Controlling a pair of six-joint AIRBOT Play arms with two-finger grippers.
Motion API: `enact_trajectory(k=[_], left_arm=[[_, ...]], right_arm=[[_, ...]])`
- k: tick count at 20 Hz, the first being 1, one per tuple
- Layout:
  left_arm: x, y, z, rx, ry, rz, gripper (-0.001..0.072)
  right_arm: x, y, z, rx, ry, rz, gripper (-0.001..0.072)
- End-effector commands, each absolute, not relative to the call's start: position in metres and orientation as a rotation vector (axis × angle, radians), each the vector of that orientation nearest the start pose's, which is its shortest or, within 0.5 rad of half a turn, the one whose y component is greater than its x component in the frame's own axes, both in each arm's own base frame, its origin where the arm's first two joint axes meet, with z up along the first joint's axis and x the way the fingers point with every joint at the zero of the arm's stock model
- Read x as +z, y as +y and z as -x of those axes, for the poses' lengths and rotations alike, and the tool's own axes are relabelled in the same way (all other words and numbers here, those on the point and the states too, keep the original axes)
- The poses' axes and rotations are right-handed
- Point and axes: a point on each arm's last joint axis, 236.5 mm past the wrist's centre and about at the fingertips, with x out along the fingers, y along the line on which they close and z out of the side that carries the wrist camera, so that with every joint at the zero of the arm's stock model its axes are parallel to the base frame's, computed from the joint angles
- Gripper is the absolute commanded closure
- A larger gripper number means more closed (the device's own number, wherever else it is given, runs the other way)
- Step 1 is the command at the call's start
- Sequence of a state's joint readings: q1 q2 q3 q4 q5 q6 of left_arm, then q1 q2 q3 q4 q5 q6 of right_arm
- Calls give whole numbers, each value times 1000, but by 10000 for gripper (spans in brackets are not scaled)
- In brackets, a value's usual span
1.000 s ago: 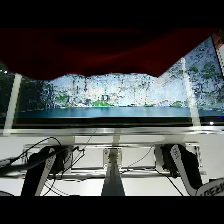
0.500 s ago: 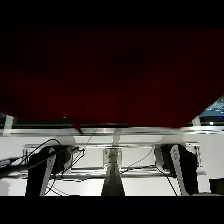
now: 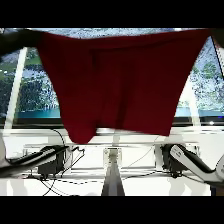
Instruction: Fold the clothes and pants, and hang the long-sleeved shirts on hangers.
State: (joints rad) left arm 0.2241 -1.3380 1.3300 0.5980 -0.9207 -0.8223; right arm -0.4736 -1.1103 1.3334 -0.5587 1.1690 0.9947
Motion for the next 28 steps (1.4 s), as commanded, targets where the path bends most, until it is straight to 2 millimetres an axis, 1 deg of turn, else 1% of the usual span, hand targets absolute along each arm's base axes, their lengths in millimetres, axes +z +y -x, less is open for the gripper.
enact_trajectory(k=[1, 2, 3, 4, 5, 6, 8, 9, 10, 11, 12, 13, 14, 15, 16, 18, 19, 21, 23, 24, 25, 26, 27, 28], left_arm=[[39, -66, -542, -431, 728, 315, 685], [25, -66, -552, -395, 722, 311, 685], [16, -63, -562, -356, 707, 303, 685], [11, -58, -570, -317, 685, 296, 685], [11, -52, -576, -286, 664, 289, 685], [11, -50, -578, -275, 657, 287, 685], [8, -53, -572, -300, 682, 294, 684], [4, -57, -565, -334, 716, 305, 685], [1, -61, -555, -375, 756, 319, 685], [-3, -65, -541, -426, 808, 325, 685], [-8, -65, -526, -459, 869, 317, 686], [-16, -57, -508, -456, 957, 299, 687], [-27, -45, -489, -424, 1057, 270, 687], [-35, -36, -468, -407, 1156, 247, 686], [-42, -35, -444, -428, 1257, 222, 686], [-51, -41, -408, -495, 1399, 215, 686], [-54, -44, -400, -509, 1428, 220, 686], [-60, -44, -395, -508, 1448, 225, 686], [-64, -44, -394, -483, 1466, 257, 685], [-66, -45, -394, -475, 1475, 271, 683], [-66, -48, -393, -484, 1479, 276, 581], [-65, -52, -390, -497, 1489, 279, 248], [-64, -56, -386, -513, 1503, 280, -13], [-63, -58, -380, -527, 1527, 275, 1]], right_arm=[[111, -10, -486, 295, 688, -459, 697], [84, -11, -503, 254, 703, -431, 697], [65, -13, -518, 215, 700, -419, 697], [53, -15, -529, 181, 688, -417, 697], [43, -21, -538, 140, 677, -429, 697], [37, -26, -543, 111, 671, -443, 697], [31, -33, -544, 93, 678, -425, 697], [27, -35, -540, 96, 698, -397, 697], [22, -32, -534, 114, 730, -379, 697], [14, -29, -526, 136, 776, -349, 697], [6, -25, -517, 163, 827, -322, 697], [-3, -23, -505, 186, 885, -287, 697], [-11, -22, -495, 206, 935, -256, 697], [-17, -23, -487, 214, 973, -224, 697], [-21, -24, -481, 220, 1004, -199, 697], [-26, -23, -473, 215, 1046, -217, 697], [-28, -21, -468, 219, 1067, -232, 697], [-39, -15, -453, 243, 1130, -239, 697], [-52, -18, -437, 216, 1197, -251, 697], [-58, -20, -432, 192, 1221, -263, 685], [-59, -22, -430, 186, 1232, -258, 516], [-59, -24, -431, 166, 1231, -270, 197], [-58, -26, -432, 148, 1228, -280, 121], [-56, -28, -432, 141, 1233, -274, 124]])
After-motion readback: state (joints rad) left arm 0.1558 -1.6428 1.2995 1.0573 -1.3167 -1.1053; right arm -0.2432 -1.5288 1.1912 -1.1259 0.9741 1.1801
